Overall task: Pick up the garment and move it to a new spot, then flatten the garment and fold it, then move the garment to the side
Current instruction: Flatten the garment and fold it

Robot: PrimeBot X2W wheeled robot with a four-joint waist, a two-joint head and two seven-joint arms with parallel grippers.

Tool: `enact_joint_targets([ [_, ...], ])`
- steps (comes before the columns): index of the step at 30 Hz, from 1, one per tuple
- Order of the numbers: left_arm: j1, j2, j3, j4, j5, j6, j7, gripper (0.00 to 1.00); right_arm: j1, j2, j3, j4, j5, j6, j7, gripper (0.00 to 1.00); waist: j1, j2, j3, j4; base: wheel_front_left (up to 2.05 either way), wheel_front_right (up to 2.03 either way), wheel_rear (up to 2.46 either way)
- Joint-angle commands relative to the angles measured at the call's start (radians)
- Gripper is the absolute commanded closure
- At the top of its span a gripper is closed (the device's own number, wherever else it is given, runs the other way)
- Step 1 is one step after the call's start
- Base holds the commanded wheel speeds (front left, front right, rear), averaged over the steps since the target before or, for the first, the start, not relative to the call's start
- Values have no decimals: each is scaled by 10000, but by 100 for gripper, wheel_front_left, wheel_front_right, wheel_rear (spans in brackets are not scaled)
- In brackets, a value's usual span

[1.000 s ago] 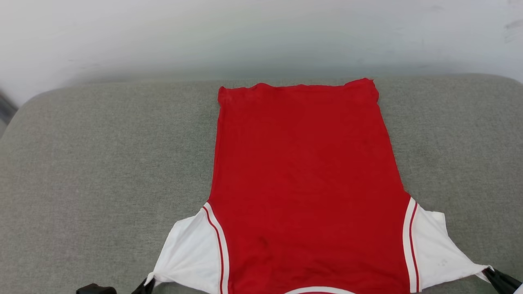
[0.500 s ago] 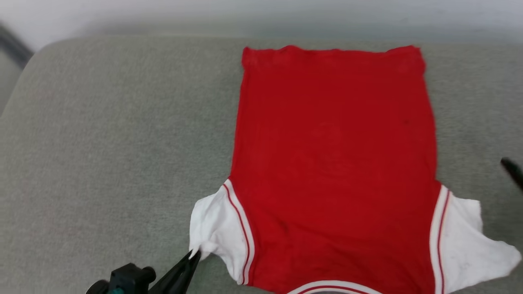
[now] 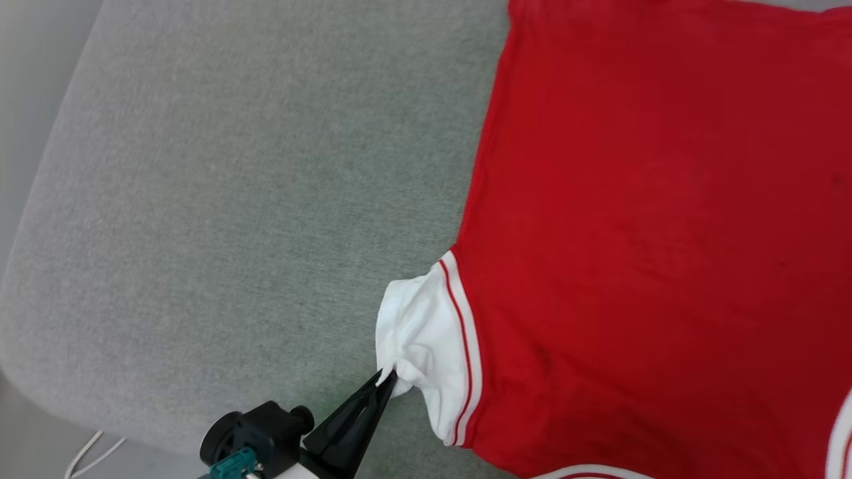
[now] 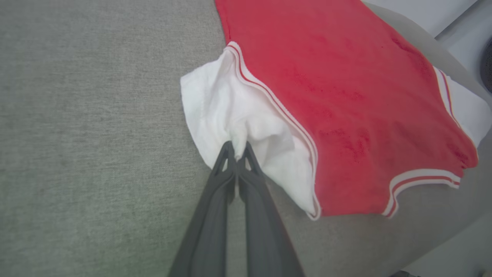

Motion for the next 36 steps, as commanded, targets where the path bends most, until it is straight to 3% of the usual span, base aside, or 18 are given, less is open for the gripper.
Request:
enact_joint_targets([
  [1, -221, -83, -49, 87, 72, -76, -93, 100, -625, 104, -116, 466, -147, -3, 471, 0, -3, 0, 654, 631, 0, 0, 0],
  [7, -547, -395, -161, 196, 138, -230, -261, 100, -2528, 171, -554, 1861, -886, -3, 2633, 0, -3, 0, 1305, 1191, 0, 0, 0],
  [12, -685, -567, -305, 228, 196, -332, -341, 100, -3264, 206, -896, 2169, -1761, -3, 4202, 0, -3, 0, 1709, 1596, 0, 0, 0],
  [23, -839, -668, -183, 476, 188, -350, -524, 100, -2482, 619, -1447, 1898, -2706, -3, 5063, 0, -3, 0, 2093, 1922, 0, 0, 0],
  [25, -833, -728, -174, 510, 131, -398, -554, 100, -2186, 635, -1545, 1858, -2777, -3, 5157, 100, -3, 0, 2123, 1948, 0, 0, 0],
  [36, -954, -635, -107, 643, 233, -399, -629, 100, -1190, 965, -1922, 1605, -2521, -3, 4989, 100, -3, 0, 1636, 1559, 0, 0, 0],
])
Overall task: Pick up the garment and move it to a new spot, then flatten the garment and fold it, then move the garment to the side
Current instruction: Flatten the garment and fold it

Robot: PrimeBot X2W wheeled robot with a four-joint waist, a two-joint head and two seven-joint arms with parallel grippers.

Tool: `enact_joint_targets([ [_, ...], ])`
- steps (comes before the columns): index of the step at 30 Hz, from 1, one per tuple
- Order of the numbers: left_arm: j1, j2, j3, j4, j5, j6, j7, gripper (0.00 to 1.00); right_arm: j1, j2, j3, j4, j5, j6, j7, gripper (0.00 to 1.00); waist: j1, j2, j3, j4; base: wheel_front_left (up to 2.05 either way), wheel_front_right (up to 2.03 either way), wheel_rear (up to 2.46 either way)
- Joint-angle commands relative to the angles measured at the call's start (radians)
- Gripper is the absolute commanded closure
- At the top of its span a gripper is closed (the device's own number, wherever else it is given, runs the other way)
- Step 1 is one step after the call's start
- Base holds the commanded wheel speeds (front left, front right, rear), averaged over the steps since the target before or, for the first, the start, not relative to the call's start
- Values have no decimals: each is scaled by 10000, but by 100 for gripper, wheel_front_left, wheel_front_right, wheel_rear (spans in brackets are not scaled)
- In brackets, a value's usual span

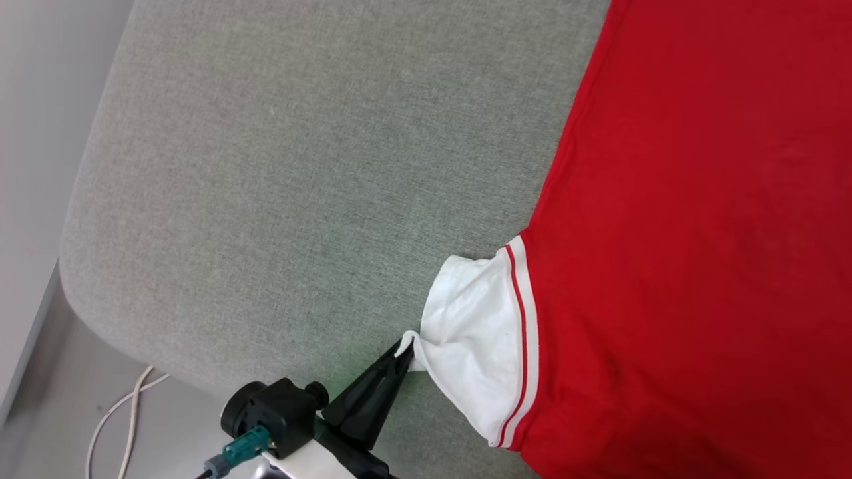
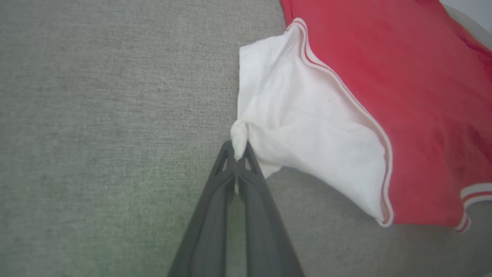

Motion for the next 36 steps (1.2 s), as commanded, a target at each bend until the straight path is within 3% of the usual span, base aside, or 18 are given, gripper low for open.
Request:
enact_joint_targets([
  [1, -126, 44, 64, -23, 41, 40, -36, 100, 790, 231, 103, 356, 68, -3, 161, 100, 0, 0, -226, -205, 0, 0, 0],
  [7, -21, 399, 392, -54, -39, 245, 9, 100, 1849, 448, 397, 217, 566, -5, -154, 100, 0, 0, -1130, -952, 0, 0, 0],
  [8, 51, 605, 572, -91, -137, 336, 40, 100, 2393, 456, 626, 139, 889, -5, -360, 100, 0, 0, -1704, -1382, 0, 0, 0],
  [16, 521, 946, 876, 79, -532, 463, 89, 100, 4534, 366, 1376, -176, 2243, -5, -972, 100, 0, 0, -3245, -2559, 0, 0, 0],
  [28, 1368, 670, 1272, 526, -1056, 572, -155, 100, 8064, 718, 1068, -1443, 3705, -3, -1912, 100, 0, 0, -4591, -3612, 0, 0, 0],
  [36, 1829, 299, 1742, 657, -1174, 621, -242, 100, 10012, 1393, 1255, -2551, 3713, -3, -2519, 100, 0, 0, -5087, -3995, 0, 0, 0],
])
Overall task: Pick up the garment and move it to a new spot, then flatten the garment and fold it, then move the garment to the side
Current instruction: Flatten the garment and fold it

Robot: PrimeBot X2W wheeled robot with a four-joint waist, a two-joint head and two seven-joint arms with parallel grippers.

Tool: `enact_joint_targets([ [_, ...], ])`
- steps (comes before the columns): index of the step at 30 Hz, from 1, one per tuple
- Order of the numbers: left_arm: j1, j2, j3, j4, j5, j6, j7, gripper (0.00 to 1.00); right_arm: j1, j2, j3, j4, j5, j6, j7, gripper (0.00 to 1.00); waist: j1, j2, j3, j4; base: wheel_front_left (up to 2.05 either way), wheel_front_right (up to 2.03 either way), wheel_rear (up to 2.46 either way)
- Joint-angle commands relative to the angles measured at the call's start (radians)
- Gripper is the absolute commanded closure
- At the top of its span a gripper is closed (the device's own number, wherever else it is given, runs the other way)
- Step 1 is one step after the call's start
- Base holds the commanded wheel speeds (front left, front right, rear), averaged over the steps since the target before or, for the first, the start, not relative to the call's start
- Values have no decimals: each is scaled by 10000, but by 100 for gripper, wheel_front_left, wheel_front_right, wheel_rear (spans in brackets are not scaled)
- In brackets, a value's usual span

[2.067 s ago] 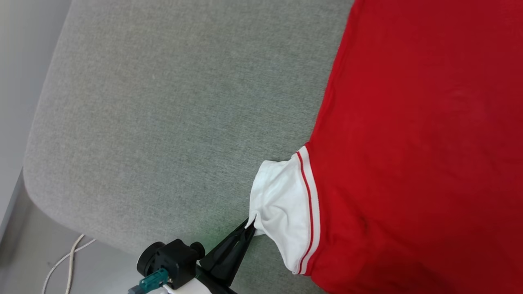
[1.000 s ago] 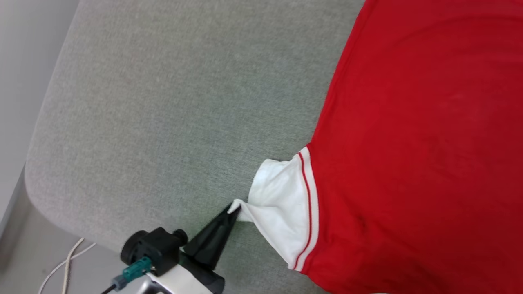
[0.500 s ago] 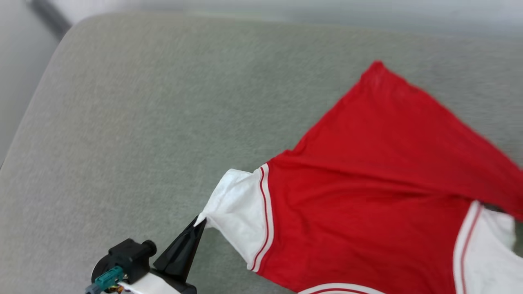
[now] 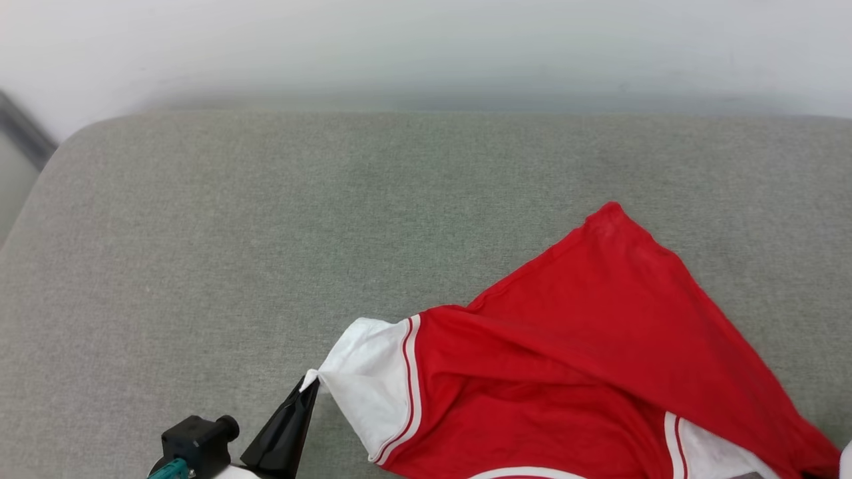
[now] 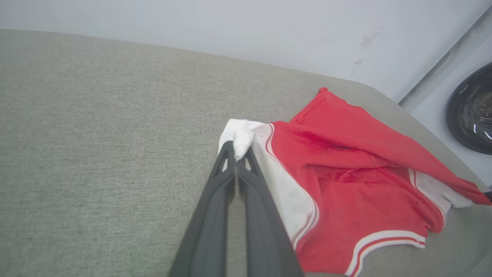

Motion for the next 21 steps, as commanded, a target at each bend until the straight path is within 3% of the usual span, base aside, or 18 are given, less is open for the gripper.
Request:
enact_joint_targets([
  [1, 154, -76, 103, 5, -12, 20, -67, 100, 278, 172, 27, -115, 82, -3, -112, 100, 2, 0, -154, -143, 0, 0, 0],
  [6, 295, -302, 206, 19, 200, -122, -82, 100, 866, 434, 300, -137, -42, -3, -525, 100, 2, 0, -222, -245, 0, 0, 0],
  [7, 309, -316, 202, 38, 248, -165, -84, 100, 879, 408, 375, -164, -75, -3, -686, 58, 2, 0, -225, -249, 0, 0, 0],
  [8, 326, -341, 212, 54, 297, -185, -85, 100, 851, 390, 399, -157, -62, -3, -837, 0, 2, 0, -231, -250, 0, 0, 0],
  [14, 306, -374, 298, -5, 580, -247, -89, 100, 256, -131, 808, -716, 254, -3, -1347, 0, 2, 0, -158, -219, 0, 0, 0],
  [21, 73, -243, 118, -364, 966, -263, -59, 100, -1242, -929, 1357, -1822, 533, -3, -782, 0, 2, 0, 397, 79, 0, 0, 0],
])
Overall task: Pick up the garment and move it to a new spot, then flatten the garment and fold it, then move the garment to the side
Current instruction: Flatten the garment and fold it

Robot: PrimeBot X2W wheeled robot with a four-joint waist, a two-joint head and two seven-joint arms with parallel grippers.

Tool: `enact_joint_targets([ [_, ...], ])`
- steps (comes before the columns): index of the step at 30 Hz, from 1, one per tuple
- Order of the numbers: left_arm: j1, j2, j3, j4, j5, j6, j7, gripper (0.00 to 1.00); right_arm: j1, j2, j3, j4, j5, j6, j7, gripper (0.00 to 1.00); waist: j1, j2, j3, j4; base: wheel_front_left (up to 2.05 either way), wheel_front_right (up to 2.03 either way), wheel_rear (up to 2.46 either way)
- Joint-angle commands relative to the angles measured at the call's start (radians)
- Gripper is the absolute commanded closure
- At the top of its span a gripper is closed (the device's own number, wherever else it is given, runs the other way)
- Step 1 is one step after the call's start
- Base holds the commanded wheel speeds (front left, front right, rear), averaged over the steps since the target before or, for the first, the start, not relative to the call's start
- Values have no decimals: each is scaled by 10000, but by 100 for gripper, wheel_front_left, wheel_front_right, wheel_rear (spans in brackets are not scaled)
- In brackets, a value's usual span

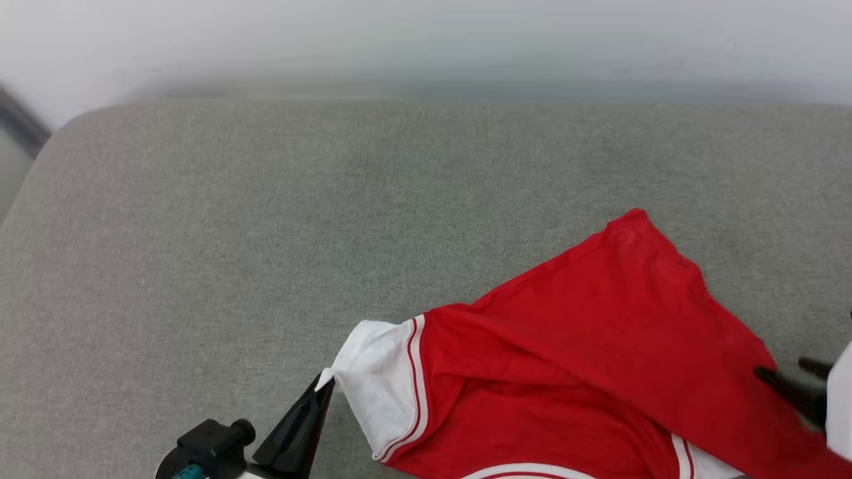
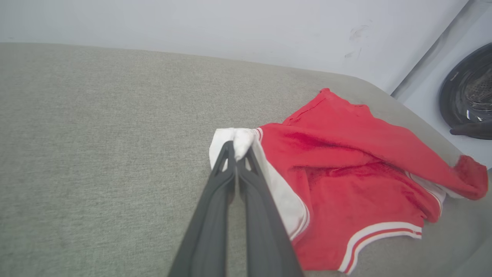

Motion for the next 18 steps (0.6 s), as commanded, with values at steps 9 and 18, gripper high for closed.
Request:
enact_joint_targets([
  [9, -988, -167, -419, -678, 662, 73, 211, 100, -4155, 21, 816, 1063, -953, -2, 1185, 0, 1, 0, 1825, 1352, 0, 0, 0],
  [18, -1544, -684, -816, -719, 765, -46, 205, 100, -5860, 340, 1133, 2787, -1810, -3, 1391, 0, 1, 0, 2812, 2191, 0, 0, 0],
])
